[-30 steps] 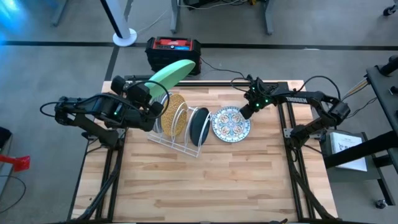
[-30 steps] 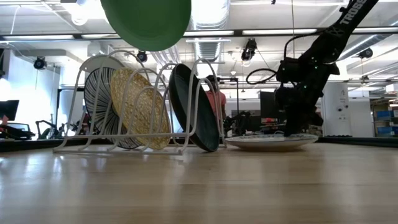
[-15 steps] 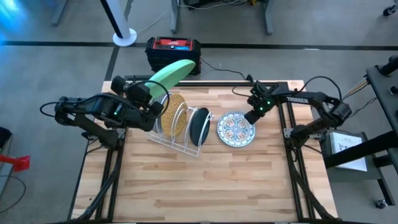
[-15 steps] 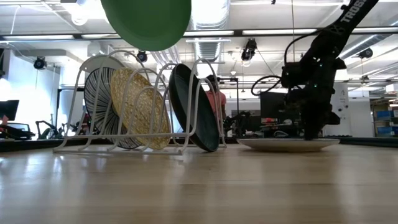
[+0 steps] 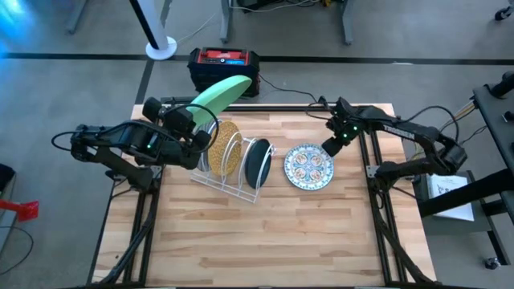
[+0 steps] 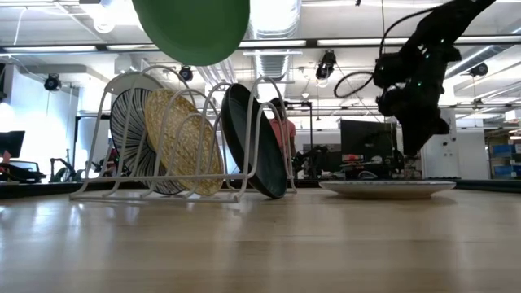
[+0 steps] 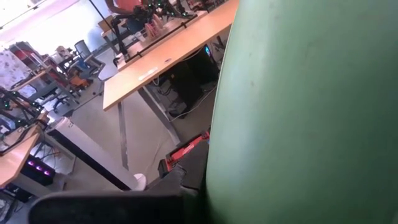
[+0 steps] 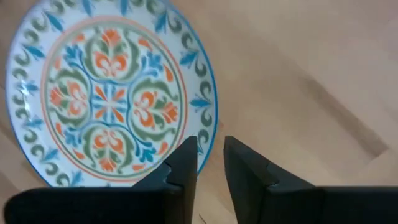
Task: Sort dishes
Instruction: Put the green plate in the dish rack
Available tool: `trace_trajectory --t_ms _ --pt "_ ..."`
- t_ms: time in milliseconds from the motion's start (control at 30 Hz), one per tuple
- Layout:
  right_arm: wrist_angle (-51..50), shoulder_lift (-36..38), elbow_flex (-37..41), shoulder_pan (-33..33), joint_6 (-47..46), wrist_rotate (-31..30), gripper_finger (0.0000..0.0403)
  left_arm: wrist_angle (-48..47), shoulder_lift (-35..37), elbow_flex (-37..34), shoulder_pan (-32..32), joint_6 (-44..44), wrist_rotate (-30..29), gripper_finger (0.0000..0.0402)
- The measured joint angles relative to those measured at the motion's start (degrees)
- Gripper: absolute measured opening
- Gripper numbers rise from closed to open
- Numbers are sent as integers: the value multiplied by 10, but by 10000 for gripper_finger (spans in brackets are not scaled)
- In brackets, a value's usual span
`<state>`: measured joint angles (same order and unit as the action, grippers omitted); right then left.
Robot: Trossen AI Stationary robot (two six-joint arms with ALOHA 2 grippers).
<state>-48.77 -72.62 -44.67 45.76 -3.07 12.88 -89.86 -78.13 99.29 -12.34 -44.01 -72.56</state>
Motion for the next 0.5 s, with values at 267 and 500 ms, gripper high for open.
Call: trace_trajectory --t_ms 267,500 --pt "15 60 -9 -2 -2 11 98 0 0 0 0 2 -2 43" --pt "151 20 54 -54 -18 25 65 0 0 0 0 2 -3 43"
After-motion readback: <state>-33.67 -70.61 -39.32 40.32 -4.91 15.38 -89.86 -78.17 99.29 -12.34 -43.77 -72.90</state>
